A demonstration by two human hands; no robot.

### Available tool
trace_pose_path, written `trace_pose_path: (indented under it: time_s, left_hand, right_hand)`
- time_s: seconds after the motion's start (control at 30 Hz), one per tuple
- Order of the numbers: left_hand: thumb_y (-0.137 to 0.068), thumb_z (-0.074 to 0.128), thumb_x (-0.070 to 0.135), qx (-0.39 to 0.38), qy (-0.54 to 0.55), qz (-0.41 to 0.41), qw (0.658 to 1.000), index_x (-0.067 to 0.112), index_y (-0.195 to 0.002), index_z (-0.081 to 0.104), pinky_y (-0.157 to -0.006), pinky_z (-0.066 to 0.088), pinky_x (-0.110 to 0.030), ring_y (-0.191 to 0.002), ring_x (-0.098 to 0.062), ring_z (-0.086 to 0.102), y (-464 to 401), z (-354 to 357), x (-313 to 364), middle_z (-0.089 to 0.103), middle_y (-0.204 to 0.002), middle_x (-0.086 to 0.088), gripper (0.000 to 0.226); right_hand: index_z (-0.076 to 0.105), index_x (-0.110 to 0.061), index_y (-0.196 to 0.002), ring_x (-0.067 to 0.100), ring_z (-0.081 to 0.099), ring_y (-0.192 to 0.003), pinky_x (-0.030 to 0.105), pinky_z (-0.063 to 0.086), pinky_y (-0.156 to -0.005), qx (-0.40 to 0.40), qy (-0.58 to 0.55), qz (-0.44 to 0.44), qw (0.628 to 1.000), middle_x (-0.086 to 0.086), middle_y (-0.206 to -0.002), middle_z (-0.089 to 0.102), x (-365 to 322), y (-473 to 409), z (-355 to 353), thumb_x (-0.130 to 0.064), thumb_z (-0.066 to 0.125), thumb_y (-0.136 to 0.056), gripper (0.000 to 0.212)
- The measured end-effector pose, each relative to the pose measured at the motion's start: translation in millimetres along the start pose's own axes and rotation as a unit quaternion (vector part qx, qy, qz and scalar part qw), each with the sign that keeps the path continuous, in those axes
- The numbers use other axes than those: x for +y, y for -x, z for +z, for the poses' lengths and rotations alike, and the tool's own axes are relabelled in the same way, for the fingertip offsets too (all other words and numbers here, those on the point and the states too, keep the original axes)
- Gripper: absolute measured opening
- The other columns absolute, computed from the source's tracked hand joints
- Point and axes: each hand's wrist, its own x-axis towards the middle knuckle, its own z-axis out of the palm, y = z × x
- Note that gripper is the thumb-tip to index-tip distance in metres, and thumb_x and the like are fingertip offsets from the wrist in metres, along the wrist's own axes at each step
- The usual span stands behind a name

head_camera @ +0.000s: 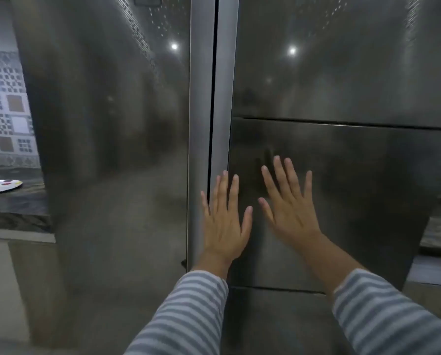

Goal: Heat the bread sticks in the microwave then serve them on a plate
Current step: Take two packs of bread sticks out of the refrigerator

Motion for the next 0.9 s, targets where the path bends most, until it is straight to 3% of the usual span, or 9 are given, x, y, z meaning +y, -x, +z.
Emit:
trace_pose_path:
  time_s: [0.23,0.37,0.47,0.53,0.63,0.73,0.9]
  left_hand:
    - [-0.095,0.013,0.059,-0.008,0.022,-0.051,0.998,0.02,-0.152,-0.005,-0.119,0.011,-0.034,-0.148,-0.018,0.007,-13.1,46.3,-19.8,0.0,-0.162,-0.004,0.071]
    - [-0.094,0.032,0.054,0.011,0.042,-0.076,0.996,0.022,-0.15,-0.003,-0.109,0.033,-0.038,-0.141,-0.028,0.029,-16.9,61.3,-19.7,0.017,-0.157,-0.015,0.074]
    - [-0.091,0.043,0.048,0.03,0.063,-0.075,0.995,0.027,-0.148,-0.002,-0.103,0.041,-0.039,-0.135,-0.03,0.037,-19.3,67.7,-17.9,0.025,-0.152,-0.019,0.075]
    - [-0.092,0.049,0.044,0.024,0.089,-0.08,0.993,0.03,-0.147,-0.004,-0.087,0.048,-0.033,-0.119,-0.028,0.05,-18.5,69.5,-17.4,0.03,-0.145,-0.018,0.078]
    - [-0.092,0.051,0.046,-0.009,0.092,-0.11,0.99,0.032,-0.147,-0.014,-0.06,0.042,-0.03,-0.085,-0.025,0.058,-16.6,67.1,-15.4,0.038,-0.127,-0.013,0.086]
    - [-0.092,0.047,0.051,-0.045,0.058,-0.136,0.988,0.034,-0.142,-0.02,-0.056,0.037,-0.029,-0.071,-0.018,0.048,-17.0,61.2,-13.2,0.036,-0.121,-0.01,0.085]
    - [-0.093,0.047,0.052,-0.078,0.062,-0.151,0.983,0.039,-0.137,-0.027,-0.056,0.032,-0.027,-0.072,-0.012,0.042,-20.0,50.2,-10.0,0.036,-0.121,-0.006,0.087]
  right_hand:
    - [0.014,-0.019,-0.153,0.029,0.001,-0.148,0.063,0.003,-0.113,-0.003,0.052,-0.029,0.998,0.011,-0.16,0.003,21.7,-13.3,55.4,-0.05,0.033,-0.096,0.068]
    - [0.007,-0.025,-0.153,0.028,-0.007,-0.147,0.063,-0.002,-0.112,0.01,0.06,-0.032,0.998,0.008,-0.16,-0.001,25.8,-14.7,70.5,-0.058,0.032,-0.093,0.073]
    - [0.001,-0.028,-0.152,0.028,-0.013,-0.146,0.064,-0.004,-0.111,0.021,0.057,-0.032,0.998,0.007,-0.16,-0.002,25.8,-14.8,73.9,-0.06,0.032,-0.092,0.075]
    - [0.0,-0.028,-0.152,0.028,-0.014,-0.145,0.064,-0.005,-0.111,0.02,0.059,-0.032,0.998,0.007,-0.159,-0.002,26.2,-15.0,74.8,-0.06,0.032,-0.092,0.075]
    - [-0.001,-0.027,-0.152,0.03,-0.018,-0.144,0.063,-0.007,-0.11,0.008,0.051,-0.032,0.998,0.005,-0.159,-0.003,26.2,-14.8,75.0,-0.059,0.03,-0.092,0.075]
    - [-0.003,-0.027,-0.152,0.031,-0.017,-0.144,0.064,-0.006,-0.11,-0.001,0.055,-0.028,0.998,0.006,-0.159,-0.004,26.9,-14.2,74.6,-0.059,0.03,-0.091,0.076]
    - [-0.006,-0.028,-0.152,0.032,-0.013,-0.145,0.065,-0.003,-0.111,-0.008,0.063,-0.031,0.998,0.007,-0.159,-0.019,26.5,-13.7,74.2,-0.061,0.028,-0.091,0.077]
